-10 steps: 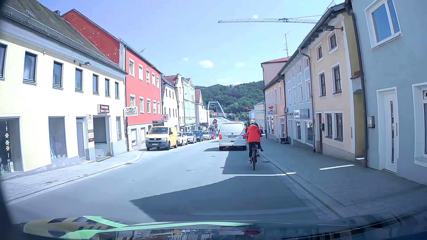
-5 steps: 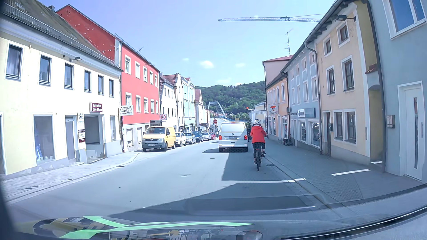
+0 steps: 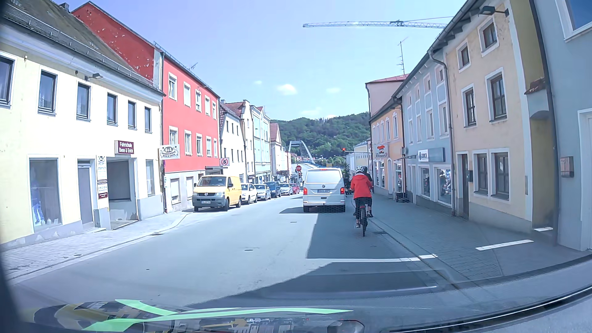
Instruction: Follow the waypoints while adhering to traffic rules and regulations
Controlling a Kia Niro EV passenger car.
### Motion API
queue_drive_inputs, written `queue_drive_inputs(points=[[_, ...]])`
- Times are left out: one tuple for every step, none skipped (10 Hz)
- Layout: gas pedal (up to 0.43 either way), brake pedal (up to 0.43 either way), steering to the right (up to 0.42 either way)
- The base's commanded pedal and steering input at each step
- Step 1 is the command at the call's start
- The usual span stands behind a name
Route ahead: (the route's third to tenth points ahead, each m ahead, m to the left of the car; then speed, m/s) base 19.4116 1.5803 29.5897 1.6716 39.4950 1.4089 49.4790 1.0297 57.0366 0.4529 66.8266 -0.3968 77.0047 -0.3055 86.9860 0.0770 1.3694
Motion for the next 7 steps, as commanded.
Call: queue_drive_inputs(points=[[0.000,0.189,-0.007],[0.000,0.183,-0.007],[0.000,0.183,-0.006],[0.000,0.183,-0.005],[0.000,0.177,-0.004],[0.000,0.177,-0.004],[0.000,0.165,-0.005]])
